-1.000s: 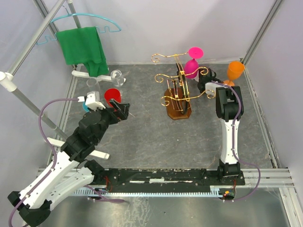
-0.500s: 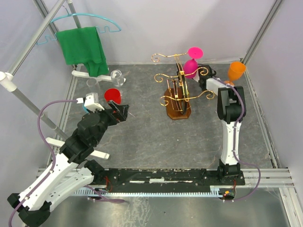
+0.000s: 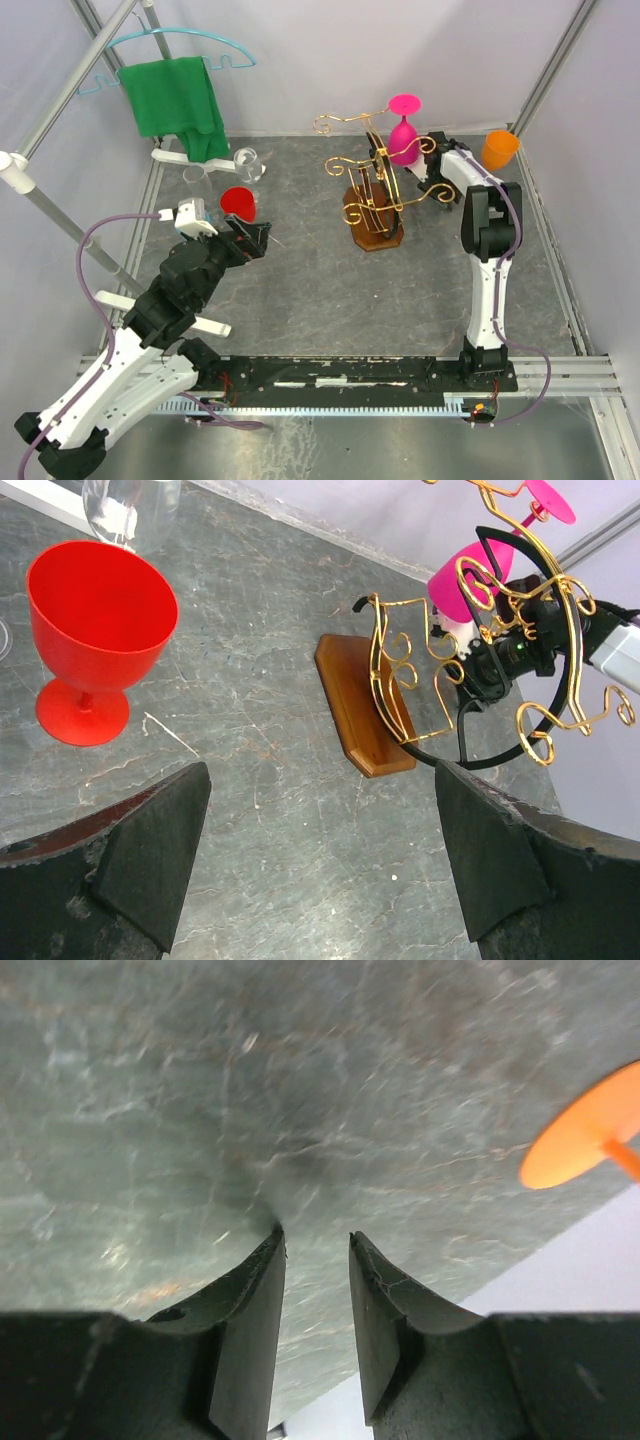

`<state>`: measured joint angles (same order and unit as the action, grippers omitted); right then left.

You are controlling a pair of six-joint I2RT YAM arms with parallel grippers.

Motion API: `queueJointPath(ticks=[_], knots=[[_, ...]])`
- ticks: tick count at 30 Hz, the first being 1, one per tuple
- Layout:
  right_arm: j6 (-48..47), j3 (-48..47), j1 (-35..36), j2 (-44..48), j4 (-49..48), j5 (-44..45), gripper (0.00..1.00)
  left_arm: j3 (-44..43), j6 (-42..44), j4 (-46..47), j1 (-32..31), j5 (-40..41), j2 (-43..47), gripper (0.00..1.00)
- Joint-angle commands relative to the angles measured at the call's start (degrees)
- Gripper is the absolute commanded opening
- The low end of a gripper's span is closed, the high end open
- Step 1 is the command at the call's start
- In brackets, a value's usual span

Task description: Take the wine glass off the wine glass rack

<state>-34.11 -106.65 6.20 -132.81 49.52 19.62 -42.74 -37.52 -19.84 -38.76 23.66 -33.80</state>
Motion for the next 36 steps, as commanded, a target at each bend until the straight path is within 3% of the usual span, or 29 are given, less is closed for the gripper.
queueJointPath(ticks=[1, 7, 15, 19, 27, 36], knots=[[8.4, -0.9, -1.6, -0.8, 14.1, -13.3, 0.42, -0.1, -0.9, 1.0, -0.2, -1.0, -0.2, 0.99], [13.7, -0.4, -3.8, 0.1, 18.4, -20.4, 0.44, -0.5, -1.1, 1.2, -0.2, -1.6, -0.8, 0.99], [18.6, 1.5, -4.2, 0.8, 22.3, -21.3, 0.43, -0.6, -1.2, 1.2, -0.2, -1.6, -1.0, 0.99], [22.6, 4.3, -4.8, 2.7, 19.5, -23.0, 0.39, -1.1, -1.1, 1.2, -0.2, -1.6, -1.3, 0.99], [26.5, 5.6, -8.0, 8.3, 13.4, -39.0, 0.31, -1.4, -1.9, 1.1, -0.2, -2.5, -1.7, 0.99], [30.9, 1.2, -8.0, 14.1, 9.2, -32.8, 0.31, -1.6, -2.6, 1.0, -0.2, -2.7, -1.9, 0.99]])
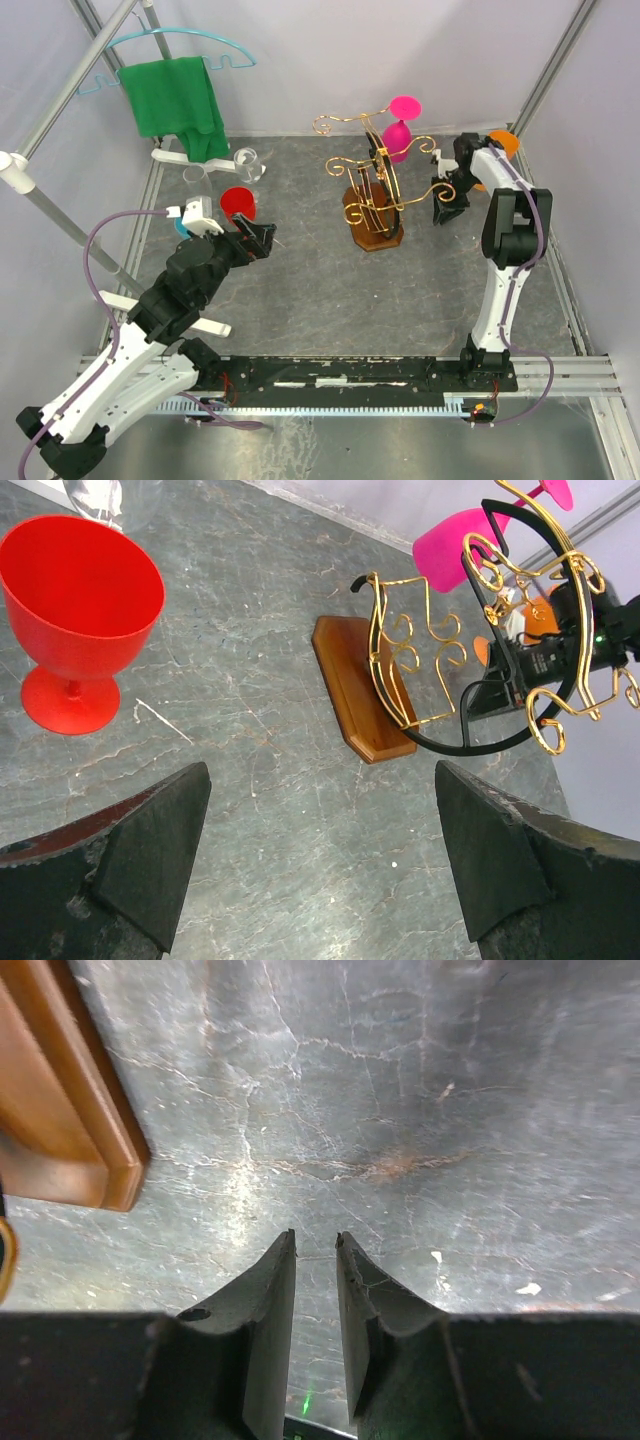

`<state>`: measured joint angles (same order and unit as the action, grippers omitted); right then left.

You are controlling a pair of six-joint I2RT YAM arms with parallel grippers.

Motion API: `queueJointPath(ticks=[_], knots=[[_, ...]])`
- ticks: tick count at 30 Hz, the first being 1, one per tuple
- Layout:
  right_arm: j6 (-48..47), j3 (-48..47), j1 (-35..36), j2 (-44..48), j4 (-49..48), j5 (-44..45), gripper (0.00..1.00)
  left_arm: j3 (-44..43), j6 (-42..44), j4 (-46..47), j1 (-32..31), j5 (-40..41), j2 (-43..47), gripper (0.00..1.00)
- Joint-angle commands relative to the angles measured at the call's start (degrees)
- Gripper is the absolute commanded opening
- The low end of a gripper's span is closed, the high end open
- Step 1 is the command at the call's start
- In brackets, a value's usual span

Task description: Take the wine glass off the wine glass rack

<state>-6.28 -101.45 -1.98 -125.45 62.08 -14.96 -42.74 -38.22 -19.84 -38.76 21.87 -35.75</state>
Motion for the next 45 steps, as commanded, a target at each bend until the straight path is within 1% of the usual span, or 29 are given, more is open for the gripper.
queueJointPath(ticks=[1, 6, 10, 11, 15, 20, 23, 24, 27, 29, 33, 35, 37, 45], knots=[[3.1, -4.8, 0.1, 7.6, -3.5, 2.1, 0.31, -1.6, -1.9, 1.0, -0.2, -0.9, -0.1, 0.99], [5.4, -7.9, 0.2, 11.0, -5.1, 9.5, 0.31, -1.8, -2.2, 1.1, -0.2, -1.1, -0.5, 0.99], [9.4, -10.2, 0.2, 13.8, -6.9, 11.1, 0.29, -1.6, -2.4, 1.0, -0.2, -1.2, -0.5, 0.99], [10.9, -10.7, 0.0, 14.4, -7.5, 10.6, 0.29, -1.5, -2.7, 1.1, -0.2, -1.2, -0.5, 0.99], [17.3, -11.3, -1.1, 17.0, -12.5, 1.5, 0.29, -1.9, -3.8, 1.3, -0.2, -2.9, -0.4, 0.99], [23.0, -12.7, -1.2, 20.2, -17.8, -0.3, 0.28, -2.9, -3.6, 0.5, -0.2, -2.3, -0.1, 0.99], [26.2, -13.7, -1.4, 21.1, -21.6, -1.5, 0.31, -2.6, -3.4, 0.6, -0.2, -3.7, -0.1, 0.99], [27.6, -14.1, -1.4, 21.0, -22.8, -3.1, 0.32, -2.3, -3.3, 1.0, -0.2, -4.8, -0.3, 0.99], [33.0, -16.2, -1.5, 18.4, -27.3, -11.7, 0.33, -0.1, -3.9, 4.4, -0.2, -10.3, -0.8, 0.99], [35.3, -17.2, -1.4, 17.0, -29.5, -13.5, 0.33, 0.9, -4.9, 5.4, -0.2, -12.2, -0.7, 0.99], [40.1, -18.6, -1.4, 14.4, -34.5, -16.9, 0.34, 2.8, -6.3, 6.3, -0.2, -11.6, 1.7, 0.99], [41.7, -19.9, -1.2, 12.6, -35.1, -18.2, 0.34, 3.0, -6.4, 5.7, -0.2, -9.9, 2.5, 0.99], [41.3, -21.6, -0.8, 11.1, -33.8, -17.9, 0.34, 2.6, -6.4, 4.9, -0.2, -9.5, 2.6, 0.99], [41.8, -22.5, -0.4, 8.3, -33.7, -18.6, 0.38, 2.5, -7.8, 4.1, -0.2, -11.2, 0.4, 0.99]])
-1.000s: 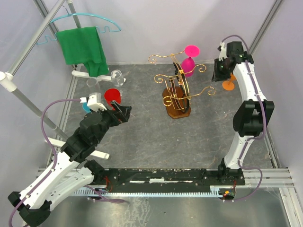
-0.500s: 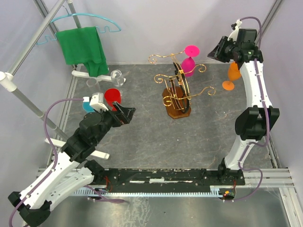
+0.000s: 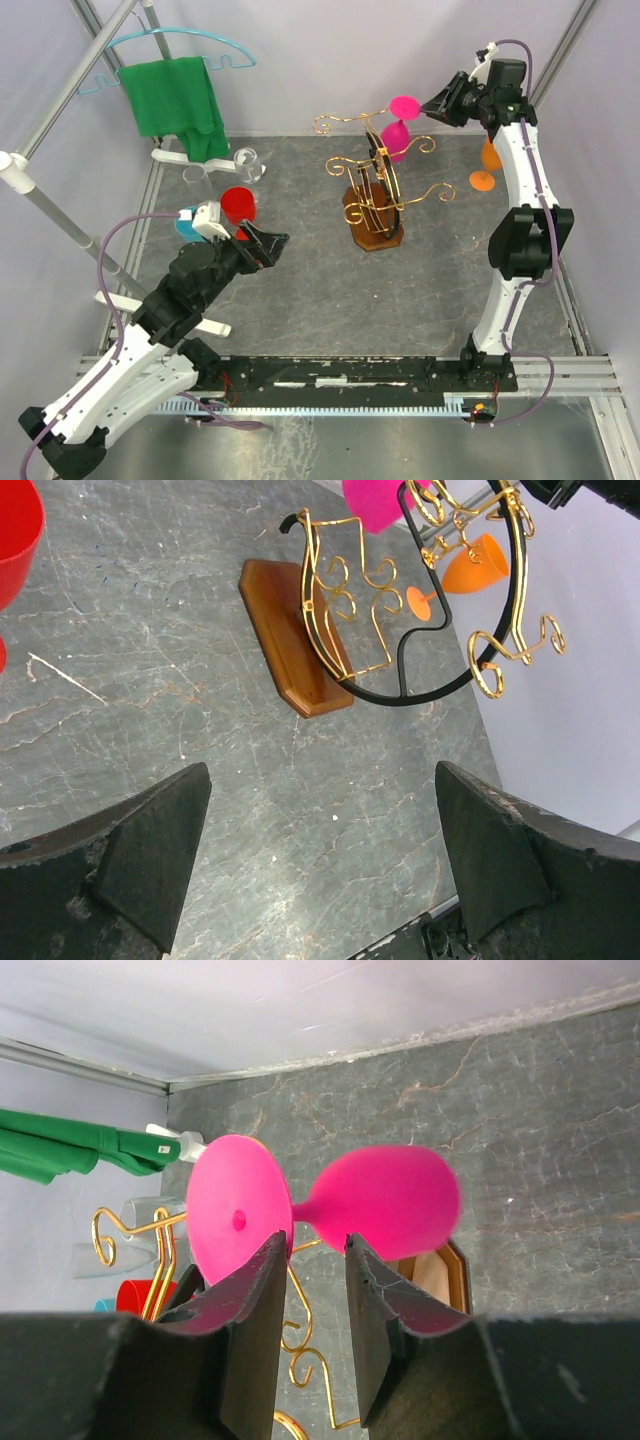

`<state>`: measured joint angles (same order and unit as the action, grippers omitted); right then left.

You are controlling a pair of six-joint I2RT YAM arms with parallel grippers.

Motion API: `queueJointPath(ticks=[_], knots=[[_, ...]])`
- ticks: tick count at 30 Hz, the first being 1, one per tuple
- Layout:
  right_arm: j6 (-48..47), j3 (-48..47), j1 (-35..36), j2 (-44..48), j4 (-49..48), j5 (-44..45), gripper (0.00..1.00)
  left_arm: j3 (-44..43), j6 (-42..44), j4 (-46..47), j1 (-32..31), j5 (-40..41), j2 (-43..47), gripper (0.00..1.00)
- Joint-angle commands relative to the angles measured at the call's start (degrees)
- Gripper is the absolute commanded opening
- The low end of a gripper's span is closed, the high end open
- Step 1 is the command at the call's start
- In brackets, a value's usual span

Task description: Take the wine glass off the wine glass rack

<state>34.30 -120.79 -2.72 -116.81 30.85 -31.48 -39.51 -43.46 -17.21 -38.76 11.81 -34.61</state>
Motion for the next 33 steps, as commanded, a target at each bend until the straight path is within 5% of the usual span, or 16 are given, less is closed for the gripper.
queueJointPath(ticks=[1, 13, 16, 22, 33], knots=[[1.6, -3.1, 0.4, -0.5, -3.0, -2.6, 0.38, -0.7, -2.7, 1.6, -0.2, -1.2, -0.8, 0.99], [5.8, -2.0, 1.6, -2.4, -8.9, -6.0, 0.37, -0.8, -3.2, 0.3, -0.2, -0.2, -0.8, 0.99], [6.0, -2.2, 1.7, -2.6, -9.3, -6.7, 0.31, -0.8, -3.3, 0.1, -0.1, 0.0, -0.7, 0.99], [7.2, -1.6, 1.8, -1.7, -11.1, -7.7, 0.03, -0.7, -3.4, -0.1, -0.2, 0.1, -0.9, 0.99], [16.2, 1.6, 1.2, -2.0, -22.6, -4.6, 0.01, -0.6, -3.9, -0.7, -0.2, 0.1, -0.4, 0.99]])
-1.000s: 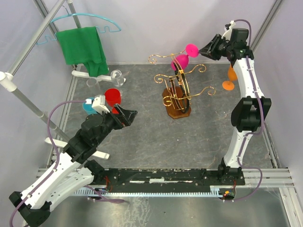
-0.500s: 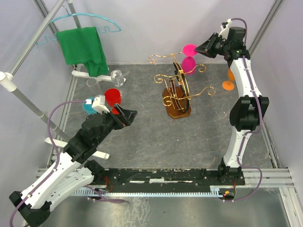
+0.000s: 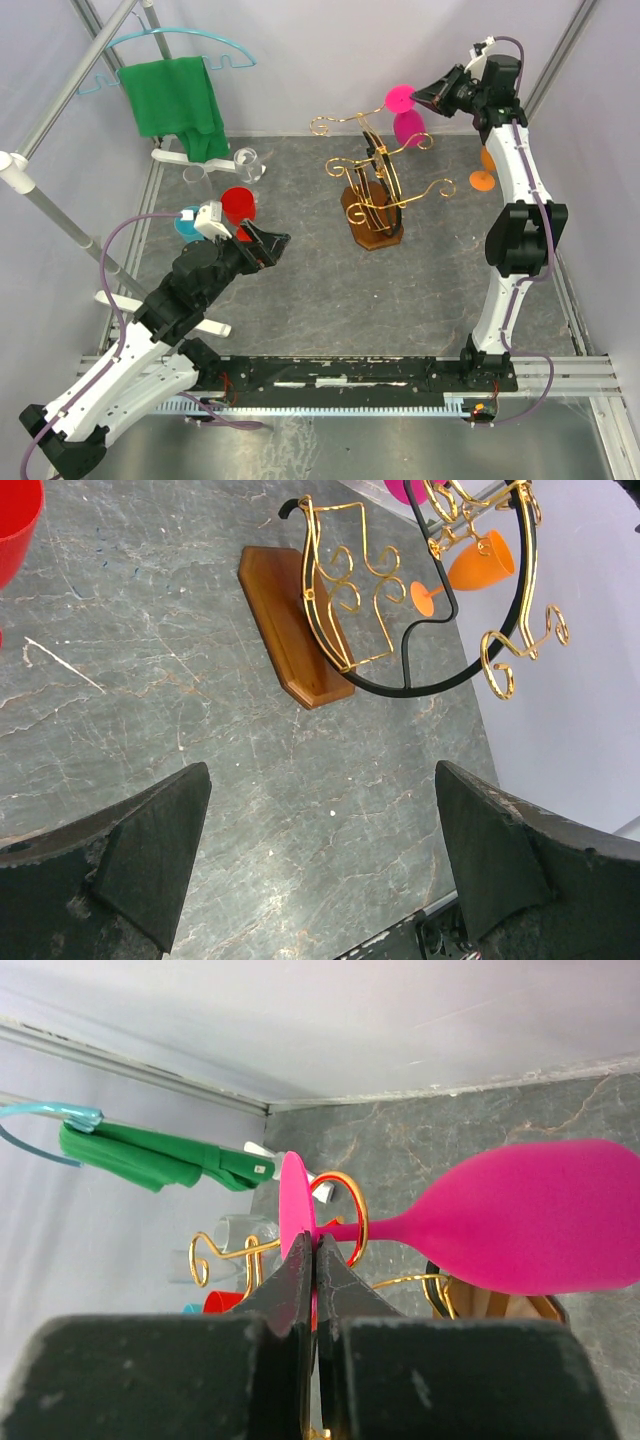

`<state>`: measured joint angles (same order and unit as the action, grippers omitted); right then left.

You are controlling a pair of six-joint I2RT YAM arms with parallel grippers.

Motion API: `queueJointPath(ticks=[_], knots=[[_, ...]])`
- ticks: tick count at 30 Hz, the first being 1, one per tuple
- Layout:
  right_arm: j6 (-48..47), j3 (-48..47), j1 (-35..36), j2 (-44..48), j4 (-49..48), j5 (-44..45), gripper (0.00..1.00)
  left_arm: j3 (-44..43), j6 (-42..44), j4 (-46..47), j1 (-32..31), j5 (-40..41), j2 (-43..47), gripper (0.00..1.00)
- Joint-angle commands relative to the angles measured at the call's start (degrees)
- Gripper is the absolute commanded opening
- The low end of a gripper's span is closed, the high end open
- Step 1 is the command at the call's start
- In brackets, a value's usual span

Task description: Take the wine glass off the wine glass rack

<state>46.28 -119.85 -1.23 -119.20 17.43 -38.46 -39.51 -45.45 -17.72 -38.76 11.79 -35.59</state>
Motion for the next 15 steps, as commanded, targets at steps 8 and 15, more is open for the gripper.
queueJointPath(ticks=[8, 15], knots=[[9.7, -1.5, 0.0, -3.2, -16.5, 1.7, 0.01, -0.5, -2.2, -0.6, -0.2, 0.0, 0.8, 0.99], [11.4, -5.2, 1.8, -5.6, -16.5, -4.6, 0.01, -0.3, -2.2, -0.6, -0.2, 0.0, 0.6, 0.99]])
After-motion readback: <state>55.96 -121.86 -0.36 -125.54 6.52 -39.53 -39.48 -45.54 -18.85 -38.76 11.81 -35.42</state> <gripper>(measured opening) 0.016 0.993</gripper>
